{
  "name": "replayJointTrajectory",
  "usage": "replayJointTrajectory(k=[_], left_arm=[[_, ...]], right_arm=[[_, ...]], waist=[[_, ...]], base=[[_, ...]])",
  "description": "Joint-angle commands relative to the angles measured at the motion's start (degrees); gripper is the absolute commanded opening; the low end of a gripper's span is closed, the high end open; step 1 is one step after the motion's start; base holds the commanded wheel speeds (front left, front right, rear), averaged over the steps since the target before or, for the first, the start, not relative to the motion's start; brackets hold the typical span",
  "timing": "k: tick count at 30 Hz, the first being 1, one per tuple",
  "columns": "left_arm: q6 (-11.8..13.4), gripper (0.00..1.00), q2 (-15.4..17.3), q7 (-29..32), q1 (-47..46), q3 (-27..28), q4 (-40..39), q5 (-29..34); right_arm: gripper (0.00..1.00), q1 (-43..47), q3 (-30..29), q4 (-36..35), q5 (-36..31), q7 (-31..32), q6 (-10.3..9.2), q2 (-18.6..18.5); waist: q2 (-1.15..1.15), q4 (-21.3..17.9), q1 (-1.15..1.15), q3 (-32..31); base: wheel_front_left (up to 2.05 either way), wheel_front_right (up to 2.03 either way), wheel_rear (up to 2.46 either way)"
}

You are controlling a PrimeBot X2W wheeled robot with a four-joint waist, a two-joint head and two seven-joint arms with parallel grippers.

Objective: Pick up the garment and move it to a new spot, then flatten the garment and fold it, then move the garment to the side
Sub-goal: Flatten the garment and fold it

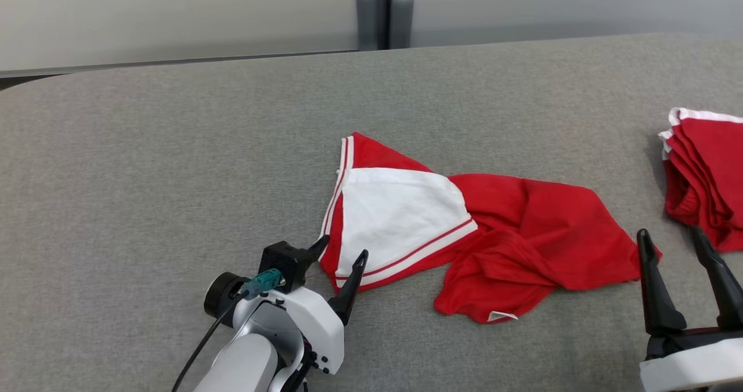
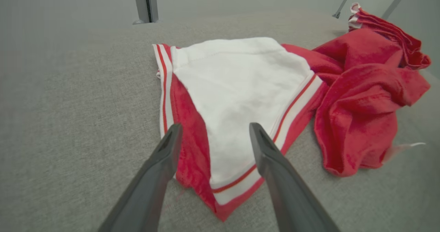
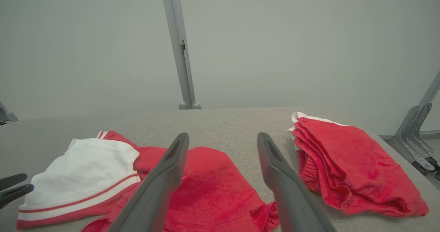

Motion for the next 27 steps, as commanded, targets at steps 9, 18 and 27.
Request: replayJointTrajectory(k=[9, 18, 27], left_arm=[[-0.8, 0.0, 0.3, -2.5, -4.0, -0.6, 4.1, -1.2], [3.6, 0.0, 7.2, -6.2, -2.1, 4.5, -6.3, 0.0], [11.9, 0.0, 14.6, -1.7, 6.9, 12.7, -20.5, -1.7]], right_arm=[[1.0, -0.8, -1.7, 0.5, -0.2, -0.5, -0.02, 0.6], [1.0, -1.0, -4.0, 0.8, 0.0, -0.3, -0.02, 1.6], [1.0, -1.7, -5.5, 1.2, 0.4, 0.0, -0.02, 2.1]], waist=[[0.0, -1.3, 0.0, 1.8], [0.0, 1.4, 0.0, 1.9], [0.0, 3.6, 0.0, 3.3]], base=[[0.0, 0.0, 0.0], [0.0, 0.0, 0.0], [0.0, 0.0, 0.0]])
